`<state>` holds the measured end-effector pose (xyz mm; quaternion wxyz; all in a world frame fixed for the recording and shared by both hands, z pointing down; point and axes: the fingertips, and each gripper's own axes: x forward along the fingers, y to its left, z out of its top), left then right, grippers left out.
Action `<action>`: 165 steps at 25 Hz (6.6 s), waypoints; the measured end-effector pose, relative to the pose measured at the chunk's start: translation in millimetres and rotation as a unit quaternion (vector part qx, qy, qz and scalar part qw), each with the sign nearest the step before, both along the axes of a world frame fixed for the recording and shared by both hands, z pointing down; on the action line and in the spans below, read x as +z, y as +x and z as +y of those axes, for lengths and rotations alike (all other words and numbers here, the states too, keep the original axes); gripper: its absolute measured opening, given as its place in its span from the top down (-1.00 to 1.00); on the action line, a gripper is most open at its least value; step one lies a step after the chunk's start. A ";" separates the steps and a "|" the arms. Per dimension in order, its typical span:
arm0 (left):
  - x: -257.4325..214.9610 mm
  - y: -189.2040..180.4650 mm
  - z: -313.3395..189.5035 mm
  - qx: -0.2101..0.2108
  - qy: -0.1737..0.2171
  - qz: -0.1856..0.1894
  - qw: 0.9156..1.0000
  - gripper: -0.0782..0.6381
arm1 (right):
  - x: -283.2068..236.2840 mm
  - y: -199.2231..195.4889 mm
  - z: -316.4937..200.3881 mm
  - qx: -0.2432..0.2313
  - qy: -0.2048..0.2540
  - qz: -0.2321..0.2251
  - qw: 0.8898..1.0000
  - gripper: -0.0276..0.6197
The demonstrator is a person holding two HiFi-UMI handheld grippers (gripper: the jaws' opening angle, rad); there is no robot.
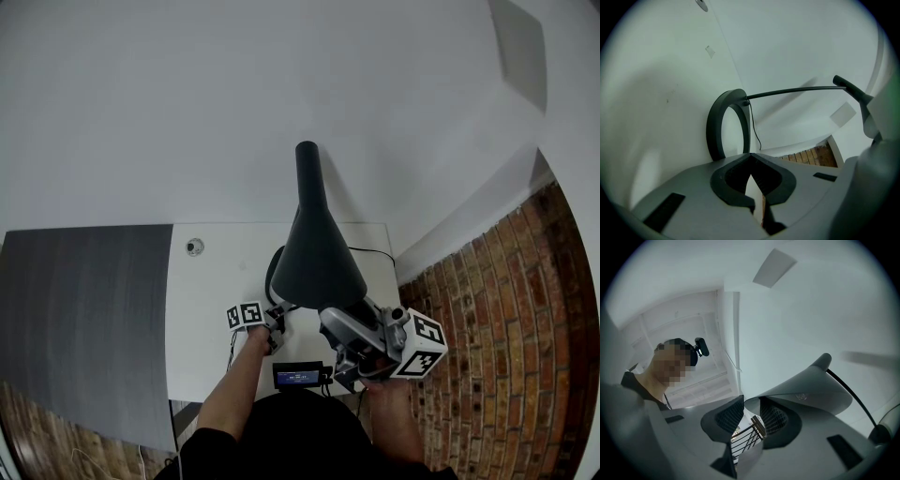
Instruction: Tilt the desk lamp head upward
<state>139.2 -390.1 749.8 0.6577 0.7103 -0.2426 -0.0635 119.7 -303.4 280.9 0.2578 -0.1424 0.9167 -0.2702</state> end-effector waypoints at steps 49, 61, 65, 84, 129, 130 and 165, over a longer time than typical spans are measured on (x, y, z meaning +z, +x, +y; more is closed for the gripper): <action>0.1 -1.5 0.4 -0.001 0.001 -0.016 1.000 0.76 | -48.0 -3.9 -16.0 0.015 0.011 -0.020 1.000 0.56; 0.3 -1.0 1.3 0.002 0.001 -0.019 1.000 0.76 | -61.2 -3.5 -22.4 0.017 0.009 -0.030 0.999 0.56; 0.2 -0.8 0.3 0.005 0.001 -0.021 1.000 0.76 | -65.2 -3.9 -26.4 0.018 0.004 -0.036 0.999 0.56; 1.0 0.2 1.0 0.011 0.001 -0.026 1.000 0.76 | -81.5 -1.6 -37.7 0.022 -0.020 -0.062 0.998 0.56; 0.6 3.9 2.9 0.035 0.000 -0.035 0.999 0.76 | -115.3 2.0 -68.5 0.032 -0.062 -0.118 0.991 0.56; 0.7 3.6 3.2 0.034 0.001 -0.035 0.999 0.76 | -115.8 1.8 -68.4 0.031 -0.063 -0.119 0.990 0.56; 0.2 6.9 4.6 0.040 0.000 -0.037 0.999 0.76 | -121.0 1.6 -66.4 0.055 -0.028 -0.068 0.996 0.56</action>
